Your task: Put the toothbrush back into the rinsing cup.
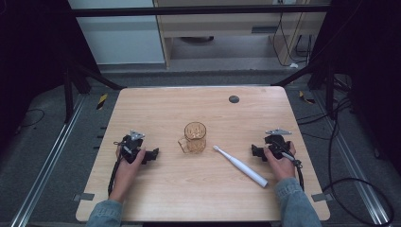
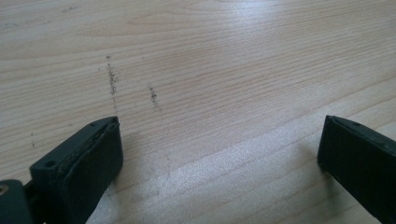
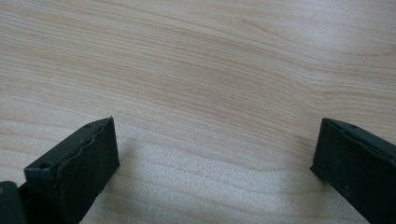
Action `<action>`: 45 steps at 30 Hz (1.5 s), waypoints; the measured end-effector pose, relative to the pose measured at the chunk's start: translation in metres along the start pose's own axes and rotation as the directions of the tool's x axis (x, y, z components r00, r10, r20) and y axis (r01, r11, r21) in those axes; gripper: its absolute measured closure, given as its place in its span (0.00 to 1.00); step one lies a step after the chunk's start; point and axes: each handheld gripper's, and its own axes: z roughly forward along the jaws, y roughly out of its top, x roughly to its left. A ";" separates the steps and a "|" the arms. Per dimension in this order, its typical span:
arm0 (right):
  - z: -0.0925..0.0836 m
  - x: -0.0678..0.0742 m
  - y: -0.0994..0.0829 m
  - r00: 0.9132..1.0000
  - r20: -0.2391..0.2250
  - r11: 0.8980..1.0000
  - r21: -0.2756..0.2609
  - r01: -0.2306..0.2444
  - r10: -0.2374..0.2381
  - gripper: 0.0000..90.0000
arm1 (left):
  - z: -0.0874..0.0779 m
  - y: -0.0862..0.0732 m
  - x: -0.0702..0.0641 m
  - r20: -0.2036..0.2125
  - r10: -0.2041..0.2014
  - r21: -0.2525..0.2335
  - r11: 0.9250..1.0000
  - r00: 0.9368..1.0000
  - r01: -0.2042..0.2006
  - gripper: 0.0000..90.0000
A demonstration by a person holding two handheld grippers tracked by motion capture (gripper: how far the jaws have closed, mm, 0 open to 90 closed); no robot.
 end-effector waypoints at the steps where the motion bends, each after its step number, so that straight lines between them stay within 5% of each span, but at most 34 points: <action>1: 0.000 0.000 0.000 1.000 0.000 1.000 0.000 0.000 0.000 0.00 | 0.000 0.000 0.000 0.000 -0.001 -0.002 1.000 1.000 0.001 0.00; 9: 0.002 0.001 0.002 1.000 0.012 1.000 -0.002 -0.012 0.012 0.01 | -0.001 -0.001 0.000 -0.002 -0.002 0.000 1.000 1.000 0.002 0.00; 13: -0.003 -0.002 0.002 1.000 0.011 1.000 -0.009 0.005 -0.005 0.11 | 0.000 0.000 -0.001 -0.004 -0.006 0.000 1.000 1.000 0.006 0.00; 22: -0.050 0.014 0.005 0.994 -0.063 0.995 -0.041 0.092 -0.094 0.18 | 0.000 0.000 -0.001 -0.005 -0.007 0.002 1.000 1.000 0.007 0.00; 23: -0.057 0.023 0.004 0.986 -0.071 0.988 -0.036 0.150 -0.153 0.20 | 0.000 0.000 0.000 -0.003 -0.006 0.000 1.000 1.000 0.006 0.00; 26: -0.066 0.035 0.004 0.977 -0.085 0.981 -0.048 0.190 -0.193 0.27 | 0.000 0.000 -0.001 -0.007 -0.007 0.002 1.000 1.000 0.007 0.00; 31: -0.077 0.047 0.008 0.973 -0.106 0.979 -0.057 0.198 -0.203 0.34 | -0.003 -0.003 -0.001 -0.012 -0.009 0.000 1.000 1.000 0.009 0.00; 32: -0.081 0.055 0.009 0.967 -0.117 0.974 -0.061 0.219 -0.225 0.36 | -0.004 -0.003 -0.001 -0.014 -0.011 0.000 1.000 1.000 0.011 0.00; 40: -0.079 0.071 0.008 0.954 -0.157 0.967 -0.036 0.252 -0.255 0.45 | -0.002 -0.002 0.000 -0.009 -0.010 0.000 1.000 1.000 0.010 0.00; 42: -0.080 0.082 0.009 0.940 -0.186 0.958 -0.042 0.285 -0.288 0.46 | -0.002 -0.002 0.000 -0.009 -0.010 0.000 1.000 1.000 0.010 0.00; 45: -0.081 0.087 0.009 0.930 -0.196 0.950 -0.047 0.307 -0.310 0.47 | -0.002 -0.002 0.000 -0.011 -0.012 0.000 1.000 1.000 0.012 0.00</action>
